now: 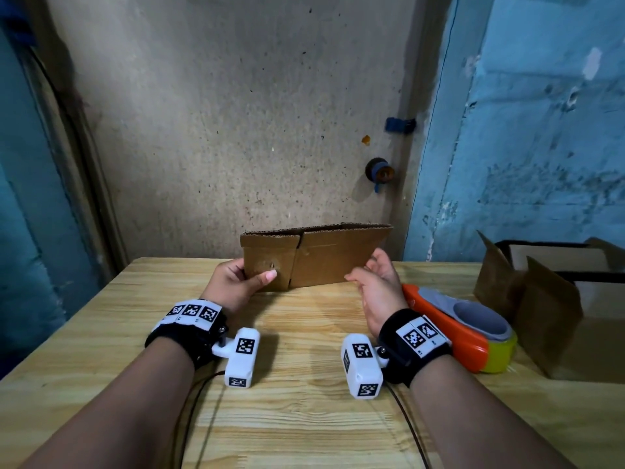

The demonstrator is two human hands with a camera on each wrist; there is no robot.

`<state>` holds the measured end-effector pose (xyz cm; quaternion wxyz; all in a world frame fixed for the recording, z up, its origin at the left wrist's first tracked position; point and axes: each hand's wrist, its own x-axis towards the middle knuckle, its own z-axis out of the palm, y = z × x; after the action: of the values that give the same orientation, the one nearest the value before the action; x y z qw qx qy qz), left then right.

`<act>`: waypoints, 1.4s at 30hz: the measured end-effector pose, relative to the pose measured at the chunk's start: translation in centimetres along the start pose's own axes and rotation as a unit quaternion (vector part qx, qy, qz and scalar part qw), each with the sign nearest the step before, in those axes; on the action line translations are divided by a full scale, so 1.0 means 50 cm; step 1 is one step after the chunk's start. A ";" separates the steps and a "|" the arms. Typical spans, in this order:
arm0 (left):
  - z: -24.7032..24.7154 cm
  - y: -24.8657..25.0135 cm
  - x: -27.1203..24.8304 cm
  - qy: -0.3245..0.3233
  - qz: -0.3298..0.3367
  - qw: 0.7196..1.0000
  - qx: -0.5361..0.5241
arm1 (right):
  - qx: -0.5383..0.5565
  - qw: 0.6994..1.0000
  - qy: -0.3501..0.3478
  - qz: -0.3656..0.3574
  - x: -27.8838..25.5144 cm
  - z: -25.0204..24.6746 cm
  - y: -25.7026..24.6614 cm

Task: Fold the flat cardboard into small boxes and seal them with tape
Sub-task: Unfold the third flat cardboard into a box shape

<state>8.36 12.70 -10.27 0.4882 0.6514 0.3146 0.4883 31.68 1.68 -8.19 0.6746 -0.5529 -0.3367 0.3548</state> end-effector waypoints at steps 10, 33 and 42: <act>-0.003 -0.011 0.013 0.007 0.008 0.999 0.049 | -0.063 0.998 -0.013 -0.011 -0.007 0.006 -0.002; 0.006 0.048 -0.021 -0.020 -0.044 0.997 0.064 | -0.112 0.991 -0.075 0.004 -0.029 0.020 0.006; 0.008 0.057 -0.030 -0.057 -0.062 0.996 0.038 | -0.107 0.986 -0.127 -0.012 -0.031 0.019 0.006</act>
<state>8.06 10.29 -8.09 0.5099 0.6754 0.3441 0.4066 30.01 0.87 -8.42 0.5675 -0.5687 -0.4619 0.3757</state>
